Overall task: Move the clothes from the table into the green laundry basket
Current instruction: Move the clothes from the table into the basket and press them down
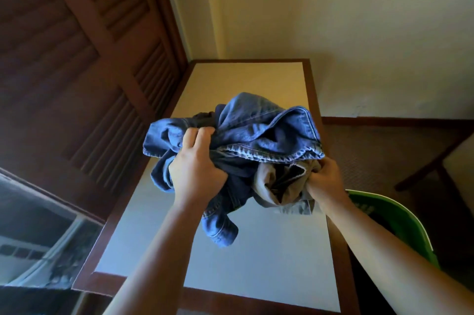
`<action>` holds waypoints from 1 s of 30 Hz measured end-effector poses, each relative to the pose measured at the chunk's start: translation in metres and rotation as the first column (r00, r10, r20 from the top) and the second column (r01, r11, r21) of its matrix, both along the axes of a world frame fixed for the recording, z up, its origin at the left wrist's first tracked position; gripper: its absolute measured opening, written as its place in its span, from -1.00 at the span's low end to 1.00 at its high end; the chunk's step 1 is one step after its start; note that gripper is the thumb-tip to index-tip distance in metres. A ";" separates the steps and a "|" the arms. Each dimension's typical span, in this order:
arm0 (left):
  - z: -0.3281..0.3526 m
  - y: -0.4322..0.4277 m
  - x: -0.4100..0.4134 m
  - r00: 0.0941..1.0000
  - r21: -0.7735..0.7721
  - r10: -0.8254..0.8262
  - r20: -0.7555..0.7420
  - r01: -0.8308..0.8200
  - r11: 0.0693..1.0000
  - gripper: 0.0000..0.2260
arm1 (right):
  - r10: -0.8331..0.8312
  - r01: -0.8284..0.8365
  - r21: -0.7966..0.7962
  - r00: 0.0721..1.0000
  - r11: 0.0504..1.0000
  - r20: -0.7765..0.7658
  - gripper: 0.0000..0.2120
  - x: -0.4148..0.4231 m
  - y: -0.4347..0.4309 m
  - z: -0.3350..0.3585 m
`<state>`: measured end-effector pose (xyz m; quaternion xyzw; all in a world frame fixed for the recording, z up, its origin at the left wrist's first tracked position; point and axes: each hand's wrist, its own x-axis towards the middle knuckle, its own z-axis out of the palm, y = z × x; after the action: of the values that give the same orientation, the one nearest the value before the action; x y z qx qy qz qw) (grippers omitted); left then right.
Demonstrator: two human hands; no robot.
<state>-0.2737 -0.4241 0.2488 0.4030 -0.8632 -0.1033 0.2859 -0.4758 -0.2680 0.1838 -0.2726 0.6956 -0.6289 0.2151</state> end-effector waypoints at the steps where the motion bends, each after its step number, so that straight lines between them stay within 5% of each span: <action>1: 0.002 0.011 0.000 1.000 0.010 0.009 -0.009 -0.009 1.000 -0.35 | 0.001 -0.001 -0.027 1.000 1.000 0.015 -0.81 -0.001 0.008 0.003; 4: 0.007 0.051 -0.007 0.999 0.041 0.040 -0.032 -0.039 0.998 -0.36 | -0.005 0.006 -0.046 1.000 0.999 0.030 -0.86 -0.013 0.046 0.005; 7: 0.008 0.094 -0.022 0.995 0.118 0.075 -0.061 -0.068 0.991 -0.38 | -0.024 0.030 -0.065 0.996 0.997 0.085 -0.70 -0.034 0.097 0.005; 14: -0.013 0.203 -0.070 0.984 0.303 0.114 -0.135 -0.069 0.951 -0.41 | -0.263 0.259 0.047 0.939 0.965 0.222 -0.65 -0.078 0.220 -0.013; 17: -0.021 0.242 -0.085 0.981 0.364 0.137 -0.134 -0.080 0.928 -0.44 | -0.321 0.315 0.066 0.911 0.947 0.259 -0.76 -0.091 0.258 -0.026; 20: -0.023 0.268 -0.092 0.979 0.399 0.157 -0.128 -0.094 0.912 -0.44 | -0.337 0.321 0.102 0.891 0.942 0.305 -0.86 -0.099 0.282 -0.037; 26: -0.014 0.291 -0.100 0.982 0.388 0.144 -0.122 -0.086 0.917 -0.41 | -0.341 0.283 0.214 0.886 0.935 0.314 -0.75 -0.108 0.309 -0.066; 30: -0.014 0.306 -0.114 0.989 0.395 0.108 -0.100 -0.060 0.917 -0.45 | -0.236 0.224 0.076 0.901 0.972 0.364 -0.68 -0.099 0.312 -0.055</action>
<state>-0.3881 -0.1183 0.2350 0.4818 -0.7883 -0.2851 0.2554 -0.5749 0.0442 0.1290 -0.0615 0.6798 -0.6785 0.2715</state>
